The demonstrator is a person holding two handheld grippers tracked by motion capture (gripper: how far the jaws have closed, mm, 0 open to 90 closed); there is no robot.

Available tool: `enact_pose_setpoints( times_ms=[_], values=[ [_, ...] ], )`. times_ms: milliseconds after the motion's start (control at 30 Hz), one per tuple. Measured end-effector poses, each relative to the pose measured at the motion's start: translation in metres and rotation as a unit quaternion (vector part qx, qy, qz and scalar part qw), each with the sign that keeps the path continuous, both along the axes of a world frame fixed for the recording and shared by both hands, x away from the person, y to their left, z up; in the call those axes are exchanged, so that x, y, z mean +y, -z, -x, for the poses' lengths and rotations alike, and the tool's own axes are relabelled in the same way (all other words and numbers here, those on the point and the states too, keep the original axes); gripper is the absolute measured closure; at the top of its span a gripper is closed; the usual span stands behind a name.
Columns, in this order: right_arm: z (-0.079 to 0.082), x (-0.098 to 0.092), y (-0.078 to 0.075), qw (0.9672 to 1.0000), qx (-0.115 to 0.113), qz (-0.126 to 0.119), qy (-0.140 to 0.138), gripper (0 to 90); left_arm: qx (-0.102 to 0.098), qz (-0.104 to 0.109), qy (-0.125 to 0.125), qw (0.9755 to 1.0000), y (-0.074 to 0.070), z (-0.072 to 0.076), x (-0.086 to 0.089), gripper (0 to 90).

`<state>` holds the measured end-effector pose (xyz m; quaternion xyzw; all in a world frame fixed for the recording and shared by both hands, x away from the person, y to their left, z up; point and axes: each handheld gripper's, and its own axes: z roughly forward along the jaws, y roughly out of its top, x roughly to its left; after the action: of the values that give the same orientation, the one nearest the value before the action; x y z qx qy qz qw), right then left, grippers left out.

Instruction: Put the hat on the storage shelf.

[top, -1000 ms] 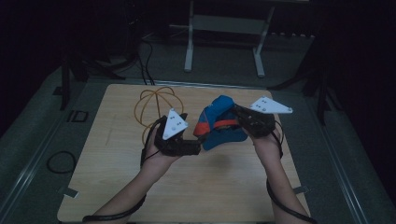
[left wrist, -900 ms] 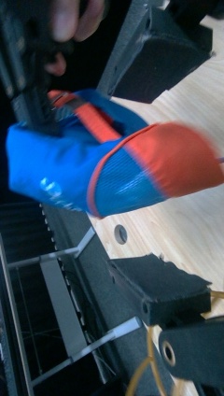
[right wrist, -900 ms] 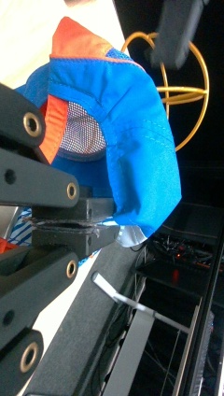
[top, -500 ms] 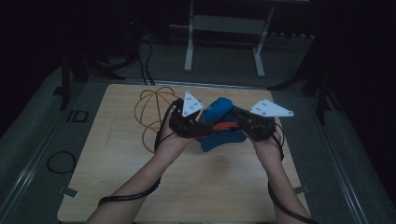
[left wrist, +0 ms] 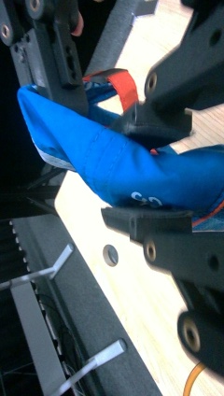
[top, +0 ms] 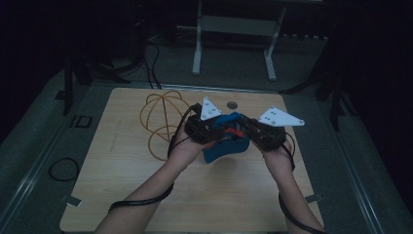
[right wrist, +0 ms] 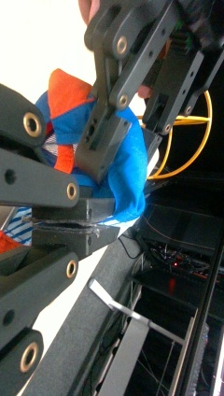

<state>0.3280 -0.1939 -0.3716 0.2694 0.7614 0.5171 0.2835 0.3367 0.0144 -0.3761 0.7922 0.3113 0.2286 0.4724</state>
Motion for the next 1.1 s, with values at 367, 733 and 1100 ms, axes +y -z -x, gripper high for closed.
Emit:
enact_pose_setpoints(
  times_ms=[367,733,1100],
  values=[
    [-0.001,0.003,0.0,1.0,0.0,0.005,-0.005,88.3,-0.016,-0.03,0.002,0.9994,-0.001,-0.003,-0.005,88.3],
    [0.006,0.001,-0.004,0.9999,-0.006,-0.009,-0.007,88.1,-0.058,-0.043,-0.016,0.9973,-0.011,0.001,-0.011,89.6],
    [0.028,-0.017,-0.013,0.9984,-0.018,-0.046,-0.027,59.9,-0.135,-0.039,-0.029,0.9897,-0.021,0.015,-0.004,89.6]
  ],
)
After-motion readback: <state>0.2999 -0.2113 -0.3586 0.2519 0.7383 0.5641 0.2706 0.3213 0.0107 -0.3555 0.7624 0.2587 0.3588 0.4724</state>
